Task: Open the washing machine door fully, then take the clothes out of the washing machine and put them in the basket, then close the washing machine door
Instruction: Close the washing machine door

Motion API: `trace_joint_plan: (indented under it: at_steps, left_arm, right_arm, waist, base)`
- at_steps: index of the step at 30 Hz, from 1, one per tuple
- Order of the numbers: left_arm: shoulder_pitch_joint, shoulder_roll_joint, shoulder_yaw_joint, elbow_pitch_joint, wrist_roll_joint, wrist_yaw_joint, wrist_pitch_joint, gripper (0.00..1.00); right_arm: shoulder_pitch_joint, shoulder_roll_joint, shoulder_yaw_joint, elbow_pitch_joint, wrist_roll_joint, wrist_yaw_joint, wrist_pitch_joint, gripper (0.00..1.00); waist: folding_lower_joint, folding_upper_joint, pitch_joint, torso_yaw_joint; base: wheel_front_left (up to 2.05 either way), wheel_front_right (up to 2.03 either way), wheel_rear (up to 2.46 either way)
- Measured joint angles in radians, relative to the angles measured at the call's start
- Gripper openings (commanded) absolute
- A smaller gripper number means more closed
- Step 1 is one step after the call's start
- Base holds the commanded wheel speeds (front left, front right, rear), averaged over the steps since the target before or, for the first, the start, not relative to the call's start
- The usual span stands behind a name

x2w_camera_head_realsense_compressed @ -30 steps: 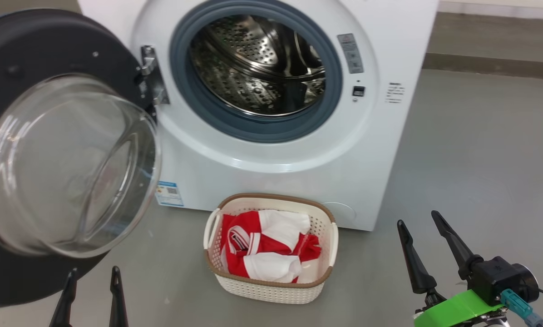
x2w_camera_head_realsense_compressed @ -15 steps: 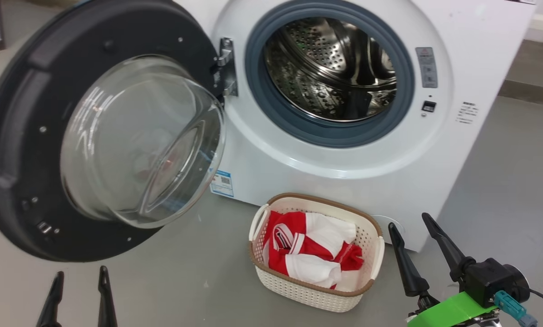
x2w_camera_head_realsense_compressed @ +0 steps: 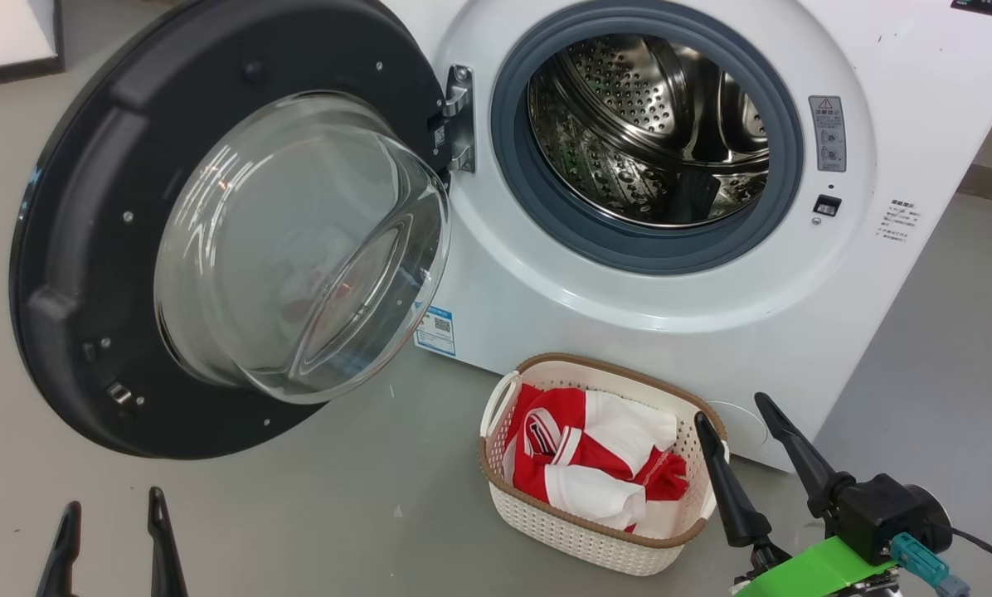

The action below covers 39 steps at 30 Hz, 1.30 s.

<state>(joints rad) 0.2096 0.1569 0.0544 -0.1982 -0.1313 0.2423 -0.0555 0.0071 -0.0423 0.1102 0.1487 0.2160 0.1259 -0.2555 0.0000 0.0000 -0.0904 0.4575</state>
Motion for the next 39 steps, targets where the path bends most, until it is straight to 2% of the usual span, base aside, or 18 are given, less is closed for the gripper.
trace_joint_plan:
  at_steps: [5,7,8,9,16,21,26,29,32,33,36,39]
  left_arm:
    - [0.0,-0.001,0.006,0.0,-0.008,0.004,-0.001,1.0]
    - [-0.001,-0.02,0.017,0.0,-0.055,0.002,-0.019,0.71]
    - [-0.002,-0.031,0.024,0.004,-0.088,-0.007,-0.027,0.08]
    - [-0.002,-0.038,0.03,0.012,-0.11,-0.007,-0.036,0.0]
    - [-0.069,-0.055,0.119,0.066,-0.254,-0.034,-0.109,0.0]
    - [-0.18,-0.039,0.163,0.116,-0.319,-0.068,-0.133,0.0]
    - [-0.299,-0.026,0.231,0.178,-0.4,-0.077,-0.146,0.0]
    - [-0.404,-0.008,0.306,0.266,-0.506,-0.095,-0.146,0.0]
    - [-0.5,0.021,0.374,0.372,-0.617,-0.136,-0.129,0.0]
    - [-0.5,0.021,0.374,0.372,-0.617,-0.136,-0.129,0.0]
    - [-0.604,0.057,0.43,0.476,-0.719,-0.158,-0.082,0.0]
    - [-0.706,0.09,0.477,0.58,-0.807,-0.16,-0.03,0.0]
  right_arm:
    - [0.0,0.0,0.003,0.005,0.003,0.0,0.0,1.0]
    - [0.0,0.0,0.003,0.007,0.003,0.0,0.0,1.0]
    - [0.0,0.0,0.003,0.008,0.003,0.0,0.0,1.0]
    - [0.0,0.0,0.002,0.008,0.003,0.0,0.0,1.0]
    - [0.0,0.0,-0.002,0.009,0.003,0.0,0.0,1.0]
    - [0.0,0.0,-0.001,0.012,0.003,0.0,0.0,1.0]
    - [0.0,0.0,-0.001,0.017,0.003,0.0,0.0,1.0]
    - [0.0,0.0,-0.001,0.021,0.001,0.0,0.0,1.0]
    - [0.0,0.0,-0.003,0.025,-0.005,0.0,0.0,1.0]
    - [0.0,0.0,-0.003,0.025,-0.005,0.0,0.0,1.0]
    - [0.0,0.0,-0.005,0.026,-0.011,0.0,0.0,1.0]
    - [0.0,0.0,-0.007,0.026,-0.02,0.0,0.0,1.0]
  waist:
    - [0.0,0.0,-0.003,-0.003]
    - [0.0,0.0,-0.004,-0.005]
    - [0.0,0.0,-0.005,-0.006]
    - [0.0,0.0,-0.006,-0.007]
    - [0.0,0.0,-0.008,-0.026]
    - [0.0,0.0,-0.003,-0.044]
    - [0.0,0.0,0.0,-0.06]
    - [0.0,0.0,0.002,-0.081]
    - [0.0,0.0,0.004,-0.098]
    - [0.0,0.0,0.004,-0.098]
    - [0.0,0.0,0.006,-0.112]
    - [0.0,0.0,0.009,-0.121]
  base:
    - [0.0,0.0,0.0]
    - [0.0,0.0,0.0]
    - [0.0,0.0,0.0]
    - [0.0,0.0,0.0]
    - [0.0,0.0,0.0]
    - [0.0,0.0,0.0]
    - [0.0,0.0,0.0]
    - [0.0,0.0,0.0]
    - [0.0,0.0,0.0]
    - [0.0,0.0,0.0]
    - [0.0,0.0,0.0]
    - [0.0,0.0,0.0]
